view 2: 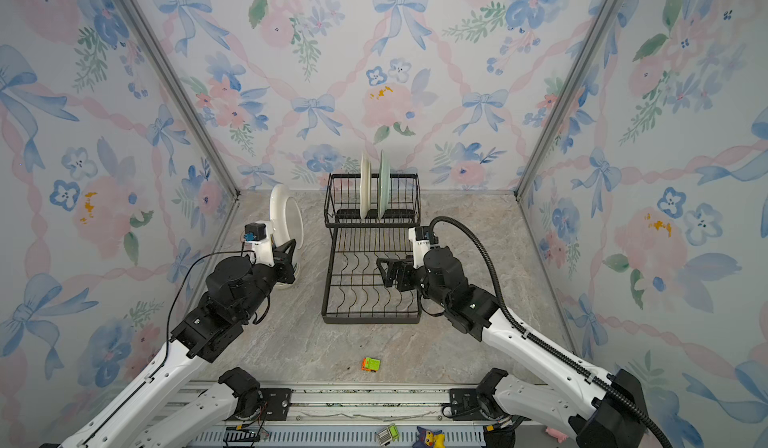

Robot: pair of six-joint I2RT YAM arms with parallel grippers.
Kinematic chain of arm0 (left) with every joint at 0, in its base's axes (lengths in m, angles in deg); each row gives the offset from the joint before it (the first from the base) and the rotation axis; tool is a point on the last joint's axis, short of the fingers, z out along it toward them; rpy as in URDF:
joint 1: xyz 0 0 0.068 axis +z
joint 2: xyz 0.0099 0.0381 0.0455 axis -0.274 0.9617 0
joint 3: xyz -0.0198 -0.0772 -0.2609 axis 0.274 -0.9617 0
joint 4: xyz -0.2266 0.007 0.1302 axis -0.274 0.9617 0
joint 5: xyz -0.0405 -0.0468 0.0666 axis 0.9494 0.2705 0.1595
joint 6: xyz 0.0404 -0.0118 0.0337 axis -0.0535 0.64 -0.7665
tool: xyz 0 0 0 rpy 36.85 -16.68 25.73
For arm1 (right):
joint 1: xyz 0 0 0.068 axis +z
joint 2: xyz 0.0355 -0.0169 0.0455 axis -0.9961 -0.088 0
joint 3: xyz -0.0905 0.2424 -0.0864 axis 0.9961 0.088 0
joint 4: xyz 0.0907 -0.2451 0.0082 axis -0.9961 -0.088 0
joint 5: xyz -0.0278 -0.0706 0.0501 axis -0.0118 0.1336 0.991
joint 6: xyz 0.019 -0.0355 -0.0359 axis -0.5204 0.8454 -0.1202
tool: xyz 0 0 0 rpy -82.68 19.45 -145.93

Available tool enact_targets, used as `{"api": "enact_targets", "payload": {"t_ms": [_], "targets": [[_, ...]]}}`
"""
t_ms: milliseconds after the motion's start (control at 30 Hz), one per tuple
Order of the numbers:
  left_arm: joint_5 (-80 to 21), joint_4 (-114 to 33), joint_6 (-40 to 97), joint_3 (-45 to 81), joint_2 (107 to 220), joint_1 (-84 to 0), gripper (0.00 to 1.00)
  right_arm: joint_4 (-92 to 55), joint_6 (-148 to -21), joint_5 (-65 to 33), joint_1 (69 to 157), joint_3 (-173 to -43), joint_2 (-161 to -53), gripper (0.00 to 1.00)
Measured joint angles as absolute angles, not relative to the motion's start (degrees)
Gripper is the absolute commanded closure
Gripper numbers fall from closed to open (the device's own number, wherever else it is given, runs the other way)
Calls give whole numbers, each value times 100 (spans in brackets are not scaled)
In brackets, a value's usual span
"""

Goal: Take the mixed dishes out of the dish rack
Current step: 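Lower the watermelon plate beside the lower rack toward the right gripper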

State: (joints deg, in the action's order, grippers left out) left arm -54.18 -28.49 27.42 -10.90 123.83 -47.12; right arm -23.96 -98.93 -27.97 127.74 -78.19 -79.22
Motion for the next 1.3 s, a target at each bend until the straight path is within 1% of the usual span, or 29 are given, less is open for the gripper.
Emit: {"api": "enact_targets", "payload": {"t_ms": [233, 400, 800, 1133, 1300], "targets": [[-4834, -2796, 2773, -1536, 12519, -4817, 100, -2525, -10179, -2687, 12774, -7819, -8013, 3], [-4657, -2720, 2688, -1676, 12536, -5121, 100, -2613, -10470, -2615, 12750, -7821, -8020, 3], [-5431, -2527, 2565, -1676, 12810, -5923, 100, -2801, -10710, -2414, 12699, -7911, -8101, 3], [-5533, -2508, 2532, -1676, 12899, -6487, 100, -2805, -10771, -2377, 12691, -7911, -8114, 3], [-5538, -2503, 2484, -1676, 12919, -6610, 100, -2803, -10817, -2379, 12651, -7911, -8116, 3]]}}
